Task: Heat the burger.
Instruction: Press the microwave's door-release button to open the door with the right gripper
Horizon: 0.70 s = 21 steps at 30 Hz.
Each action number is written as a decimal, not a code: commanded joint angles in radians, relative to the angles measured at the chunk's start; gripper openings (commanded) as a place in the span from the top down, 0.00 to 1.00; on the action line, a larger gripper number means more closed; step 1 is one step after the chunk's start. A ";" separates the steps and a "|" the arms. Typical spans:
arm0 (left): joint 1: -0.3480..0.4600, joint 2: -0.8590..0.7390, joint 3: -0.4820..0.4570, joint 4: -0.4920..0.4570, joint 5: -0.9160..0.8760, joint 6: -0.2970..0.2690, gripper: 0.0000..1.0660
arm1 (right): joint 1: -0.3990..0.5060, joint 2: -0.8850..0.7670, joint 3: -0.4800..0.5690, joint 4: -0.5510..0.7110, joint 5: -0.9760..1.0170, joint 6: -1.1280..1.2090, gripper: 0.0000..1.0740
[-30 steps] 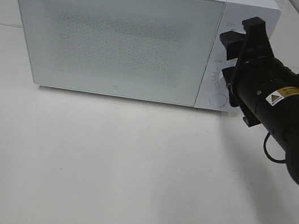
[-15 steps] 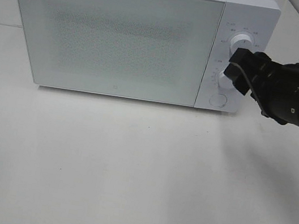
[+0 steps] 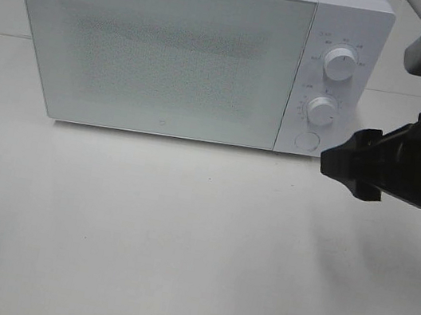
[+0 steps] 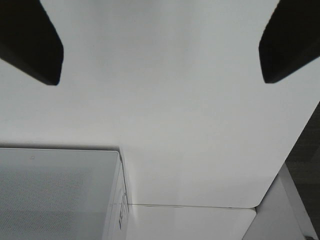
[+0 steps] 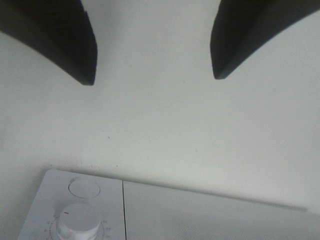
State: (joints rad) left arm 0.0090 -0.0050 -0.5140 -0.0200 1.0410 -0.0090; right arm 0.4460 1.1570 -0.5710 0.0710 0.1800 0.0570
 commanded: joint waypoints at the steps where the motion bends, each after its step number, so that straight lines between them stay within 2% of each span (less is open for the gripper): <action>1: 0.003 -0.017 0.003 0.005 -0.006 0.001 0.06 | -0.004 -0.064 -0.096 -0.170 0.328 0.042 0.41; 2: 0.003 -0.017 0.003 0.005 -0.006 0.001 0.06 | -0.004 -0.086 -0.127 -0.196 0.440 0.056 0.41; 9: 0.003 -0.017 0.003 0.006 -0.006 0.001 0.06 | -0.004 -0.167 -0.135 -0.199 0.696 0.031 0.41; 13: 0.003 -0.017 0.003 0.006 -0.006 0.001 0.06 | -0.001 -0.214 -0.135 -0.195 0.727 -0.004 0.39; 16: 0.003 -0.017 0.003 0.006 -0.006 0.001 0.06 | -0.001 -0.274 -0.135 -0.192 0.739 -0.030 0.35; 17: 0.003 -0.017 0.003 0.006 -0.006 0.001 0.06 | -0.001 -0.316 -0.135 -0.189 0.763 -0.036 0.30; 21: 0.003 -0.017 0.003 0.006 -0.006 0.001 0.06 | -0.001 -0.387 -0.134 -0.203 0.811 -0.057 0.26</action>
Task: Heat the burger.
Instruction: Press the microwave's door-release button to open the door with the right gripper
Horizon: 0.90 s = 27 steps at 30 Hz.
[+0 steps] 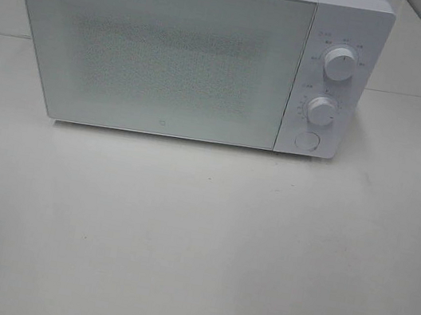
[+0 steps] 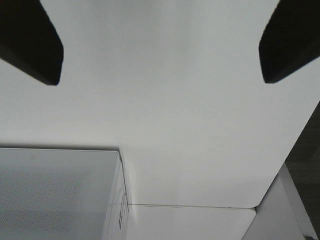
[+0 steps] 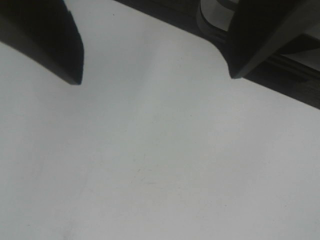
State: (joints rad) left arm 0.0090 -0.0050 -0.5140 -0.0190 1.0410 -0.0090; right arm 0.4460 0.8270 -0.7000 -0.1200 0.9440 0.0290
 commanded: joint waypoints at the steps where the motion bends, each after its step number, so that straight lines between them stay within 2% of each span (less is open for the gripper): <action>1: 0.003 -0.017 0.003 0.005 -0.006 0.001 0.06 | -0.001 -0.126 -0.005 -0.034 0.054 -0.029 0.26; 2: 0.003 -0.017 0.003 0.005 -0.006 0.001 0.06 | -0.001 -0.126 -0.005 -0.034 0.054 -0.029 0.26; 10: 0.003 -0.017 0.003 0.005 -0.006 0.001 0.06 | -0.004 -0.442 -0.004 -0.038 0.058 -0.029 0.29; 14: 0.003 -0.017 0.003 0.005 -0.006 0.001 0.06 | -0.033 -0.517 0.025 -0.035 0.047 -0.029 0.29; 17: 0.003 -0.017 0.003 0.005 -0.006 0.001 0.06 | -0.121 -0.627 0.106 -0.030 0.034 -0.029 0.29; 22: 0.003 -0.017 0.003 0.005 -0.006 0.001 0.06 | -0.195 -0.721 0.166 -0.016 0.028 -0.029 0.29; 26: 0.003 -0.017 0.003 0.005 -0.006 0.001 0.06 | -0.295 -0.804 0.211 0.080 0.017 -0.029 0.29; 27: 0.003 -0.017 0.003 0.005 -0.006 0.001 0.06 | -0.295 -0.804 0.211 0.080 0.017 -0.029 0.29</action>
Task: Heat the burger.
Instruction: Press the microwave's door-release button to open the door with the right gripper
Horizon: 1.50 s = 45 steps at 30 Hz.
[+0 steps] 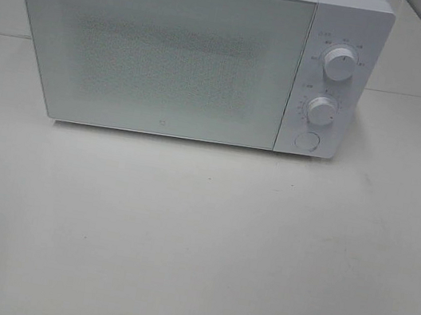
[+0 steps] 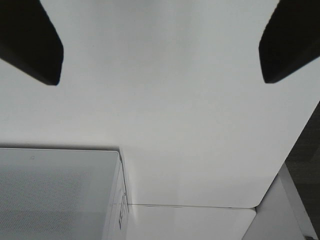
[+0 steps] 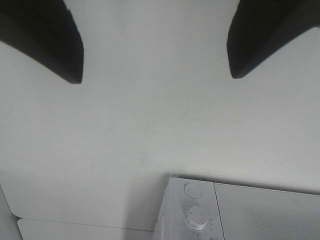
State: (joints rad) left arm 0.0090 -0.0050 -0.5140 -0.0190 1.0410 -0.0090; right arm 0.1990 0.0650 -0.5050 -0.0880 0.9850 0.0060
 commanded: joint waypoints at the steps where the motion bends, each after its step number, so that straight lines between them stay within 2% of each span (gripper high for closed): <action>1: 0.003 -0.017 0.003 0.005 -0.006 0.002 0.06 | -0.084 -0.075 0.016 0.054 -0.024 -0.006 0.29; 4: 0.003 -0.017 0.003 0.005 -0.006 0.002 0.06 | -0.118 -0.096 0.016 0.055 -0.024 -0.012 0.29; 22: 0.003 -0.017 0.003 0.005 -0.006 0.002 0.06 | -0.121 -0.095 0.001 0.062 -0.018 -0.006 0.29; 24: 0.003 -0.017 0.003 0.005 -0.006 0.002 0.06 | -0.121 -0.048 -0.051 0.058 -0.091 -0.017 0.29; 27: 0.003 -0.017 0.003 0.005 -0.006 0.002 0.06 | -0.121 -0.033 -0.054 0.055 -0.118 -0.019 0.29; 35: 0.003 -0.017 0.003 0.005 -0.006 0.002 0.06 | -0.114 0.176 -0.003 0.016 -0.407 -0.019 0.29; 38: 0.003 -0.017 0.003 0.005 -0.006 0.002 0.06 | -0.114 0.199 0.005 0.016 -0.443 -0.019 0.29; 40: 0.003 -0.017 0.003 0.005 -0.006 0.002 0.06 | -0.114 0.290 0.032 0.016 -0.568 -0.018 0.29; 45: 0.003 -0.017 0.003 0.005 -0.006 0.002 0.06 | -0.114 0.385 0.038 0.017 -0.659 -0.014 0.29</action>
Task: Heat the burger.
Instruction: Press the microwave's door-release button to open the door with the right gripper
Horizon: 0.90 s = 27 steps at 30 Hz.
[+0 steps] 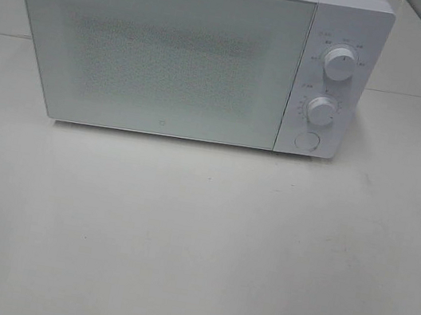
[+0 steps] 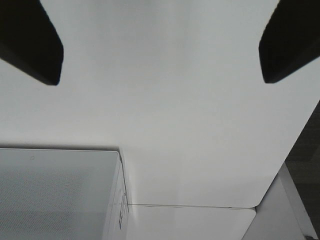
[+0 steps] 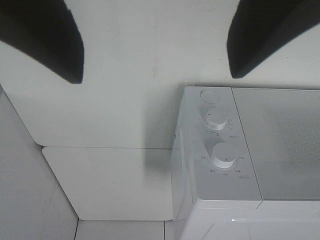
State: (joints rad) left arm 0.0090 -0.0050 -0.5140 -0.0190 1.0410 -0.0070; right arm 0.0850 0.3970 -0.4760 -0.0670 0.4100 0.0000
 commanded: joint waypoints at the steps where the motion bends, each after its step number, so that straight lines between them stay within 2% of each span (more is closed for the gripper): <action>1: 0.003 -0.017 0.003 0.005 -0.006 0.000 0.06 | 0.000 0.096 0.022 -0.004 -0.143 0.000 0.29; 7: 0.003 -0.017 0.003 0.005 -0.006 0.000 0.06 | 0.000 0.205 0.086 -0.005 -0.338 0.000 0.31; 13: 0.003 -0.017 0.003 0.005 -0.006 0.000 0.06 | 0.000 0.354 0.140 -0.008 -0.523 0.043 0.39; 15: 0.003 -0.017 0.003 0.005 -0.006 0.000 0.06 | 0.000 0.432 0.148 -0.024 -0.614 0.104 0.47; 16: 0.003 -0.017 0.003 0.005 -0.006 0.000 0.06 | 0.000 0.432 0.148 -0.024 -0.614 0.104 0.47; 17: 0.003 -0.017 0.003 0.005 -0.006 0.000 0.06 | 0.000 0.483 0.153 -0.047 -0.670 0.180 0.55; 18: 0.003 -0.017 0.003 0.005 -0.006 0.000 0.06 | 0.000 0.483 0.153 -0.047 -0.670 0.180 0.55; 19: 0.003 -0.017 0.003 0.005 -0.006 0.000 0.06 | 0.000 0.502 0.154 -0.054 -0.684 0.221 0.59; 20: 0.003 -0.017 0.003 0.005 -0.006 0.000 0.06 | 0.000 0.551 0.154 -0.070 -0.700 0.317 0.70; 21: 0.003 -0.017 0.003 0.005 -0.006 0.000 0.06 | 0.000 0.551 0.154 -0.070 -0.700 0.317 0.70; 22: 0.003 -0.017 0.003 0.005 -0.006 0.000 0.06 | 0.000 0.599 0.154 -0.088 -0.713 0.411 0.82; 23: 0.003 -0.017 0.003 0.005 -0.006 0.000 0.06 | 0.000 0.619 0.154 -0.100 -0.721 0.444 0.86; 24: 0.003 -0.017 0.003 0.005 -0.006 0.000 0.06 | 0.000 0.619 0.154 -0.100 -0.721 0.444 0.86; 25: 0.003 -0.017 0.003 0.005 -0.006 0.000 0.06 | 0.000 0.662 0.154 -0.133 -0.748 0.514 0.95; 26: 0.003 -0.017 0.003 0.005 -0.006 0.000 0.06 | 0.000 0.685 0.154 -0.150 -0.771 0.548 1.00; 27: 0.003 -0.017 0.003 0.005 -0.006 0.000 0.06 | 0.000 0.685 0.154 -0.150 -0.771 0.548 1.00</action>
State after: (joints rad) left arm 0.0090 -0.0050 -0.5140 -0.0190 1.0410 -0.0070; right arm 0.0850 1.0790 -0.3230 -0.1930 -0.3440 0.5190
